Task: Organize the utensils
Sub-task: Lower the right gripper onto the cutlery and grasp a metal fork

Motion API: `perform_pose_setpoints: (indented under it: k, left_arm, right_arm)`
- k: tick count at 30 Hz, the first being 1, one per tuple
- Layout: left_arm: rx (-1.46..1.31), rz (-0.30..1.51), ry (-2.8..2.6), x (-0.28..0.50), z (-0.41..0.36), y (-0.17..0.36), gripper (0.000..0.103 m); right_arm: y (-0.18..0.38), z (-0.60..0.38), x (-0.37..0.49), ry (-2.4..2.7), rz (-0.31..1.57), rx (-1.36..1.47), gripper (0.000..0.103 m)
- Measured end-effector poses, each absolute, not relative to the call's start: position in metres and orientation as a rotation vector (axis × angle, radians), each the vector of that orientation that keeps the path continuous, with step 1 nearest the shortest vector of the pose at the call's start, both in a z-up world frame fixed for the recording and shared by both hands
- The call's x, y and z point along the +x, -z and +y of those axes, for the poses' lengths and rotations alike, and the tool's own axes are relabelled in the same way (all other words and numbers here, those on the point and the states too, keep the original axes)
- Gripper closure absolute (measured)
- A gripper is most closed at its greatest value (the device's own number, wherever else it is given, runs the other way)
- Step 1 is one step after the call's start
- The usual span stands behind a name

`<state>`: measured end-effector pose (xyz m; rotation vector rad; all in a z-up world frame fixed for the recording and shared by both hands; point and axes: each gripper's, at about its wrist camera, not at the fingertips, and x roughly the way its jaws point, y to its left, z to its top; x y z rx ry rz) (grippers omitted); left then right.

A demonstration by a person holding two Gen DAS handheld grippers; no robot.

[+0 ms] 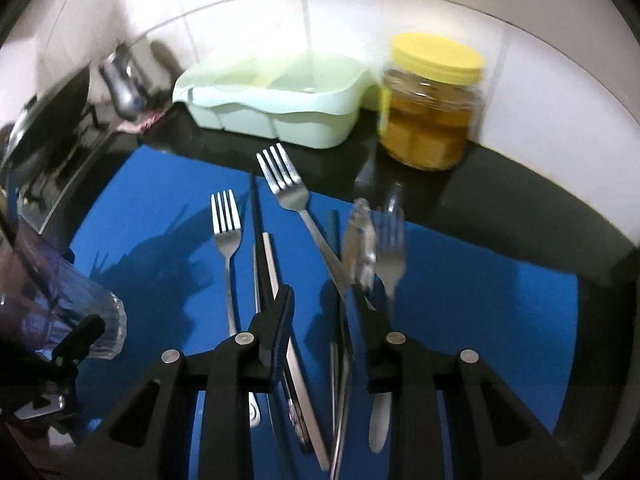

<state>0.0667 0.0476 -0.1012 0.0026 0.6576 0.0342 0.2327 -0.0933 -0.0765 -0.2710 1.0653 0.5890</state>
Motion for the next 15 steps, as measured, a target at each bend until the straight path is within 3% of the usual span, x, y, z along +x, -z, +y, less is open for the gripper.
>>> perform_pose_setpoints:
  k: [15]
  left_arm:
    - [0.006, 0.668, -0.036, 0.069, 0.047, 0.101, 0.019]
  right_arm:
    - [0.092, -0.046, 0.278, -0.687, 1.136, -0.472, 0.074]
